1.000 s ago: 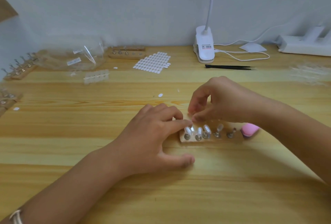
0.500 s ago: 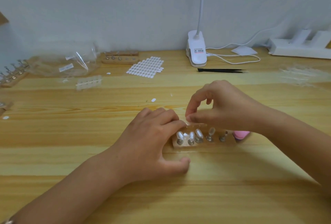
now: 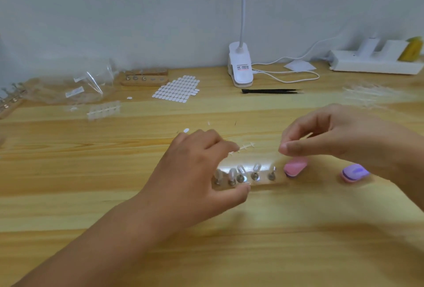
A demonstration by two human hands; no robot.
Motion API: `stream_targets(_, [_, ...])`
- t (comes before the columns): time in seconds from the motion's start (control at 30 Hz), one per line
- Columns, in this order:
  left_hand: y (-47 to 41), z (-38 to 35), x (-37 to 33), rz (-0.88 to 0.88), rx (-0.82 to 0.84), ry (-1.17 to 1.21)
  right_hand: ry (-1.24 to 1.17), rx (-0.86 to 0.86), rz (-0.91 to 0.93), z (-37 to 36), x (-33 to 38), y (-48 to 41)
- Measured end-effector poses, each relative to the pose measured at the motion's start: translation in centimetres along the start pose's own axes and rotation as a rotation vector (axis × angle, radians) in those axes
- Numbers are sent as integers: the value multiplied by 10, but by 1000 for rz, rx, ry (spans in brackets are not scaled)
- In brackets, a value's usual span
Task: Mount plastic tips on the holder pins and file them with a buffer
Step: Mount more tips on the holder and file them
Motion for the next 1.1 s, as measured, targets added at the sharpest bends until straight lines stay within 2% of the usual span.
stream_targets(0.1, [-6,-9,-16,-24,-47,62,-56,22,-96,-9,-5,11])
stream_targets(0.3, [-20,-27,-27,36,-8,138,-152,-53,-47,-15,-10,14])
stream_targets(0.5, [-28,-31,-30,94,1,197,-69,3,39,-18,-12,11])
stream_targets(0.7, [-32,-31,-30,94,5,208,31,-53,74,-20,-9,10])
stream_targets(0.87, [-33,-32,-29,103,21,233,53,-76,53,-23,-9,7])
stream_targets(1.1, [-33,-35,-27,92,17,244,129,-21,-45,-25,-7,1])
Point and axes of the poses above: each hand's wrist, its own y-axis away from the middle knuckle, its own z-axis out of the back of the hand, x = y × z, the point moved 3 cm from there along -y, towards the middle knuckle, and after that the axes turned 11 degrees about z, right-handed, at the moved point
